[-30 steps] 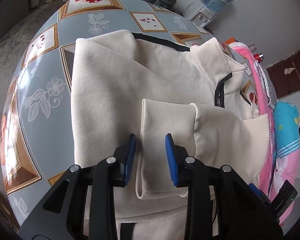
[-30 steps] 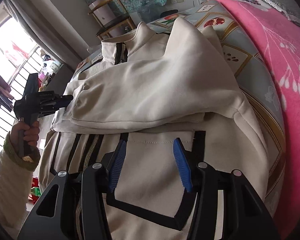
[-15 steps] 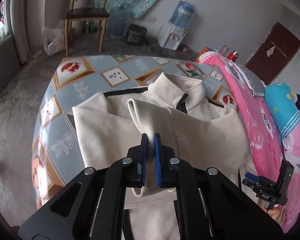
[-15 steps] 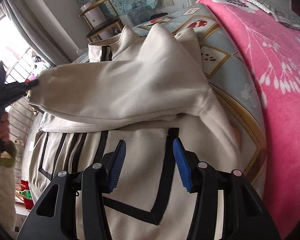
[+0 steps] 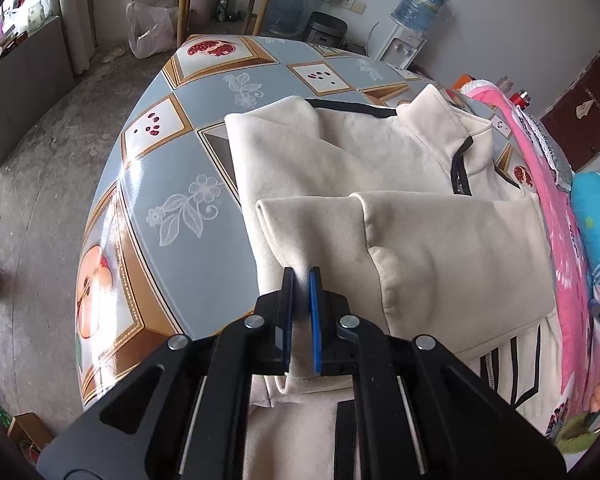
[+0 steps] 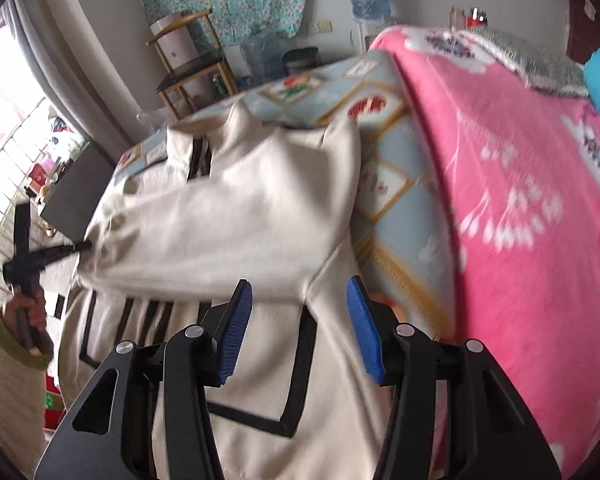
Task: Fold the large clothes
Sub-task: 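Lay the sleeve over the folded side while the left gripper pinches the fold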
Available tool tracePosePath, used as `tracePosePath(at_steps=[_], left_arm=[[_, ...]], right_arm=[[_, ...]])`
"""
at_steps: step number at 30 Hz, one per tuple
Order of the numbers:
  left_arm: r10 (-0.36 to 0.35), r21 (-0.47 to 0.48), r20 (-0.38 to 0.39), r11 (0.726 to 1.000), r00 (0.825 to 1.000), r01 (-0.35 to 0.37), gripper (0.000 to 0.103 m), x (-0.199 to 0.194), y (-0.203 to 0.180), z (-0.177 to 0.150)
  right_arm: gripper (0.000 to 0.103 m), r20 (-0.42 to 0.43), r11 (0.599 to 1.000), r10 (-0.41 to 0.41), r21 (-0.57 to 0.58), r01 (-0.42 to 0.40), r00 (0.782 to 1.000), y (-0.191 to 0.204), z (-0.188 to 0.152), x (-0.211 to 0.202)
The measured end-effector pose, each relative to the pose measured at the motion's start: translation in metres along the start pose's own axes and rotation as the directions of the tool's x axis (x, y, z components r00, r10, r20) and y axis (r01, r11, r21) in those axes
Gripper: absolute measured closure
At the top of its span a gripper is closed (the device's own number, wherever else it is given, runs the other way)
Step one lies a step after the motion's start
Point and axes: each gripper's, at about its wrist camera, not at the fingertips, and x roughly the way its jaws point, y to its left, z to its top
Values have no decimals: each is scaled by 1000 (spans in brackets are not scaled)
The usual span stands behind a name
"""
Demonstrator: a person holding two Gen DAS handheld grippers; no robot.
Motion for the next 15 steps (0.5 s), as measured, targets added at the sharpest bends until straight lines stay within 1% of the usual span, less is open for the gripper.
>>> tracePosePath(at_steps=[2,4,5,7,8,9,10,12,13,14,15], left_arm=[[1,8,2,1000,1000,-1,96,1,0,-1],[9,20,4,1000,1000,-9,96,3,-2,-3],[16,30,6,999,1000,-16,96,4,-3,-3],[29,49,11,998,1000,-30,96,5,-6,-4],[34,57,13,998,999,-35,96,5,-7,-4],[37,63,16,997,999,-38,96,5,-7,-5],[39,69,17,997,999,-40,96,5,-8,-4],[39,81,20,996,999,-40,96,4,-9,-5],[37,86,22,996,999,-39,96,4,-8,-5],[34,90,23,995,999,-36,96,4,-8,-5],[32,95,24,995,999,-34,96,4,-8,-5]], right_arm=[[55,-8,1000,8,23,-7,1000,-7,26,11],[55,-37,996,15,89,-12,999,-21,53,38],[55,-46,993,7,121,-1,999,-29,65,54],[59,-65,986,-26,164,36,998,-38,83,84],[64,-83,981,-49,181,63,995,-45,92,103],[65,-96,978,-54,197,72,994,-49,98,116],[66,-111,975,-58,206,80,992,-52,103,129],[71,-142,975,-82,195,109,987,-54,110,152],[74,-148,977,-77,187,104,986,-54,112,159],[86,-159,979,-63,180,92,985,-54,114,164],[95,-157,982,-40,175,67,987,-51,115,164]])
